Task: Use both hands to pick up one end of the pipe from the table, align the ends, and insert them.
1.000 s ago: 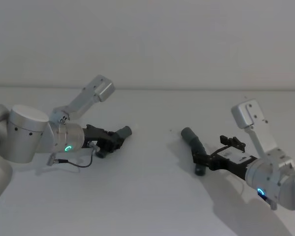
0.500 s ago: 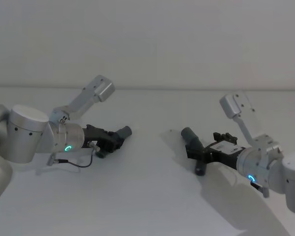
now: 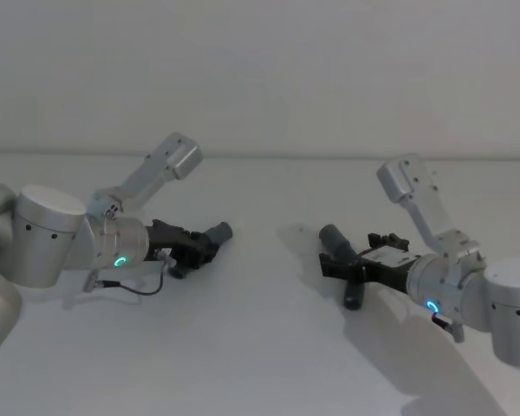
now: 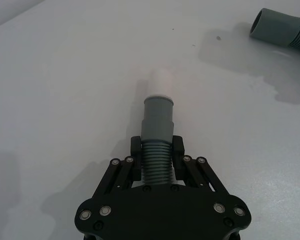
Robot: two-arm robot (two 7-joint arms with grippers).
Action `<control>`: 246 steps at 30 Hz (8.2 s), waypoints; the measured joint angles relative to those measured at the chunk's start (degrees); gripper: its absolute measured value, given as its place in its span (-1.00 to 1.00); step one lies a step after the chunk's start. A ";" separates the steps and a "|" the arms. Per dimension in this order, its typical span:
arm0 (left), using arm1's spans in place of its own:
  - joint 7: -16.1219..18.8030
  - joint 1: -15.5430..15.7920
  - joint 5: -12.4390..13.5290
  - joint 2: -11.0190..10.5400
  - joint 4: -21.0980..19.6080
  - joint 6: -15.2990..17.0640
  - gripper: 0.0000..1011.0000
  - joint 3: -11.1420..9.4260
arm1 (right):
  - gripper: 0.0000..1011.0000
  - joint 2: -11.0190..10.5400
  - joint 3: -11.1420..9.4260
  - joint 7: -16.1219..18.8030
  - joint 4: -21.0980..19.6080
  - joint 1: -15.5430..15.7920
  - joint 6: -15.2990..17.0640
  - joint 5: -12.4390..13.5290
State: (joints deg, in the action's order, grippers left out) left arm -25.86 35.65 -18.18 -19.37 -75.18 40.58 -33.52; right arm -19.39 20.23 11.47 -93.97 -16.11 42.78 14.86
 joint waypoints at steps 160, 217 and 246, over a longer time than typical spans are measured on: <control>-41.23 13.50 -0.11 -17.17 -5.93 -31.80 -0.32 -8.77 | -0.46 -24.23 -0.58 30.43 -10.31 5.69 -35.05 1.51; -44.46 17.44 -1.12 -15.95 -3.86 -32.55 -0.32 -13.64 | -0.46 -26.11 2.14 30.03 -9.32 2.46 -35.16 3.60; -44.12 18.49 -1.87 -15.50 -2.94 -33.24 -0.32 -14.99 | -0.46 -26.94 2.96 29.76 -9.36 2.16 -35.30 6.03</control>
State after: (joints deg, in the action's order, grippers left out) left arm -69.98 54.14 -20.05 -34.87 -78.12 7.34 -48.52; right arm -46.33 23.19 41.23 -103.33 -13.95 7.47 20.89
